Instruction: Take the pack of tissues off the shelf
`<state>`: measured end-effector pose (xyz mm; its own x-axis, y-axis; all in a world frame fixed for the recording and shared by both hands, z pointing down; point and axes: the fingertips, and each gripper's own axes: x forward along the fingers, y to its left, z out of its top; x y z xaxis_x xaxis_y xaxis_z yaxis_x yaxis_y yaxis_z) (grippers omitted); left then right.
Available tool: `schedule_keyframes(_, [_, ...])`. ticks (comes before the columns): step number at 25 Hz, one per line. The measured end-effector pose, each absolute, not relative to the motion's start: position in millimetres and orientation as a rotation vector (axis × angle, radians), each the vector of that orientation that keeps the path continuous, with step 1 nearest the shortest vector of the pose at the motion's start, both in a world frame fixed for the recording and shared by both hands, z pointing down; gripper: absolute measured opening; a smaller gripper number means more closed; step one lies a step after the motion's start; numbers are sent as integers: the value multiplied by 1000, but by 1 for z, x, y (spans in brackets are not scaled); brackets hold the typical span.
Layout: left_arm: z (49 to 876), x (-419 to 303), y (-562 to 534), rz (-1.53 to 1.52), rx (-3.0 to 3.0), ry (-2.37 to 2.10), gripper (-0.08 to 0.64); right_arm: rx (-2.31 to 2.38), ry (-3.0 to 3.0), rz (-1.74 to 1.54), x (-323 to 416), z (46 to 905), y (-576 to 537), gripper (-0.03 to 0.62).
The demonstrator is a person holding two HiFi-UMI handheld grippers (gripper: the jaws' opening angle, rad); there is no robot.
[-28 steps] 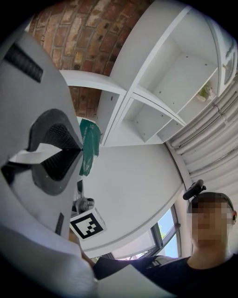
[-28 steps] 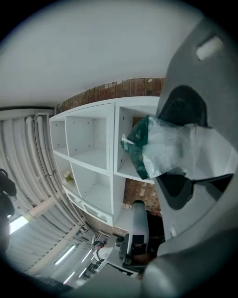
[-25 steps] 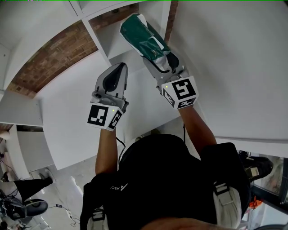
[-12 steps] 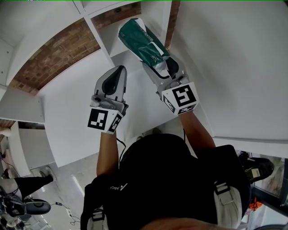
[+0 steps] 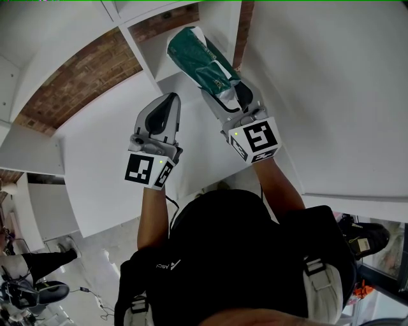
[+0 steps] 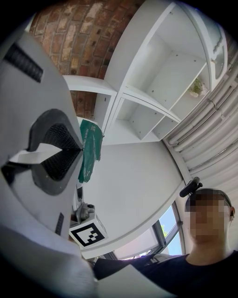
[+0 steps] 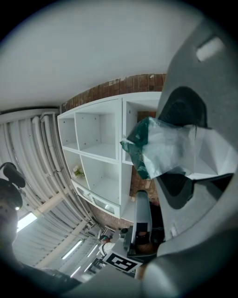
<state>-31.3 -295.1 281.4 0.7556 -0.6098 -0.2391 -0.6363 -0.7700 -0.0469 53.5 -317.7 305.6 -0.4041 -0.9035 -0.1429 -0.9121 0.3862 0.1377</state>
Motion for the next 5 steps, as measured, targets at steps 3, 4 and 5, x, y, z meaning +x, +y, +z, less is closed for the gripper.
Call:
schedule_keyframes(3, [281, -31, -296, 319, -2825, 1006, -2, -1695, 2577, 294, 55, 307, -319, 272])
schedule_keyframes(4, [281, -31, -297, 320, -2826, 1006, -2, -1698, 2577, 290, 55, 308, -320, 272])
schedule_keyframes(5, [281, -31, -297, 320, -2826, 1006, -2, -1700, 2577, 286, 56, 309, -320, 272])
